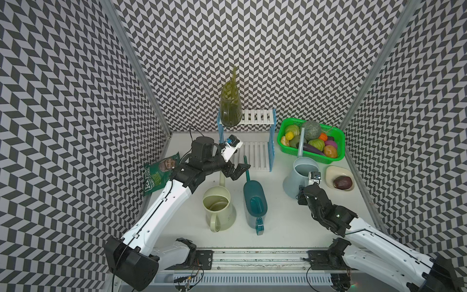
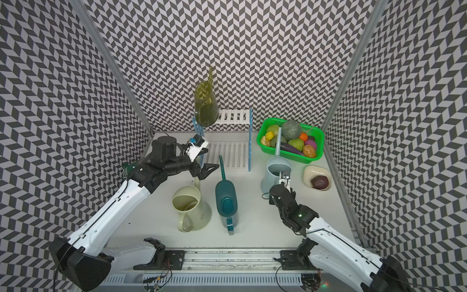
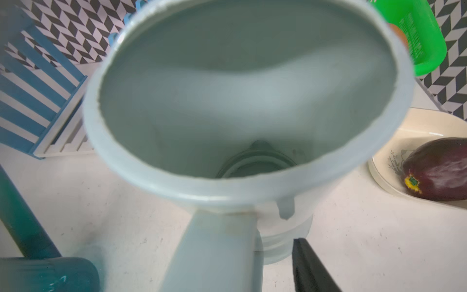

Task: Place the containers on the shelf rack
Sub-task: 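Pick up a container from the center of the board.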

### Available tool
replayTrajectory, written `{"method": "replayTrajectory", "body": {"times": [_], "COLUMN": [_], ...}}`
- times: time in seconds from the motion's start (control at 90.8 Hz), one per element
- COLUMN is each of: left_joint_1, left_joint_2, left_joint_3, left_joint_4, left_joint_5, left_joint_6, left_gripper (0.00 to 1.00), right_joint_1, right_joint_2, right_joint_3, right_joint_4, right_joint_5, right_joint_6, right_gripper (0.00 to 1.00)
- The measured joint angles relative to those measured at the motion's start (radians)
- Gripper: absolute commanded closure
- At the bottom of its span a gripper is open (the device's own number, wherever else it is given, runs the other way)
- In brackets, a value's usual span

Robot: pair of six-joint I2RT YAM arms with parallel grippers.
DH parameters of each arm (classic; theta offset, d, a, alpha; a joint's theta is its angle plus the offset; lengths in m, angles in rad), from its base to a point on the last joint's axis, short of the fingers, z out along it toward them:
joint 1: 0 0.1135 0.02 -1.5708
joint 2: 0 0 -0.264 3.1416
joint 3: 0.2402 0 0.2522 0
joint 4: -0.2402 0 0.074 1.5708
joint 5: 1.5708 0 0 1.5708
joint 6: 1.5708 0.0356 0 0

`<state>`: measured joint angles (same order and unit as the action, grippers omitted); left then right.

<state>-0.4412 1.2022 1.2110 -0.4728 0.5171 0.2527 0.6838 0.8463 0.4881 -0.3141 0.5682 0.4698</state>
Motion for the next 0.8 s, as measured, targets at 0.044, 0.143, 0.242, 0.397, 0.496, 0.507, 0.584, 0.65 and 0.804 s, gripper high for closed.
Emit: {"method": "replayTrajectory", "body": {"times": [0.044,0.143,0.242,0.397,0.496,0.507,0.584,0.65,0.804], "left_joint_1": [-0.003,-0.004,-0.004,-0.004,-0.004,-0.004,-0.004,-0.004,-0.004], "left_joint_2": [0.0,0.0,0.0,0.0,-0.002,-0.002,-0.003,-0.006,-0.011], "left_joint_3": [0.0,0.0,0.0,-0.003,-0.005,-0.005,-0.008,-0.011,-0.02], "left_joint_4": [0.001,0.0,0.0,0.001,0.001,0.001,0.001,0.001,0.005], "left_joint_5": [0.008,0.02,0.025,0.026,0.026,0.026,0.026,0.026,0.026], "left_joint_6": [0.003,0.009,0.013,0.016,0.016,0.016,0.017,0.017,0.016], "left_gripper": [0.0,0.0,0.0,0.0,0.0,0.0,0.0,0.0,0.0], "right_joint_1": [0.0,0.0,0.0,0.0,0.001,0.001,0.001,0.001,0.002], "right_joint_2": [-0.001,-0.003,-0.004,-0.01,-0.029,-0.031,-0.049,-0.059,-0.064], "right_joint_3": [-0.002,-0.001,-0.01,-0.064,-0.087,-0.09,-0.106,-0.118,-0.127], "right_joint_4": [0.006,0.03,0.057,0.116,0.139,0.141,0.155,0.166,0.188], "right_joint_5": [0.001,0.002,-0.001,0.003,0.015,0.016,0.021,0.025,0.035], "right_joint_6": [-0.003,-0.002,0.007,0.028,0.039,0.039,0.045,0.045,0.046], "right_gripper": [0.61,0.66,0.7,0.74,0.75,0.75,0.75,0.76,0.81]}}
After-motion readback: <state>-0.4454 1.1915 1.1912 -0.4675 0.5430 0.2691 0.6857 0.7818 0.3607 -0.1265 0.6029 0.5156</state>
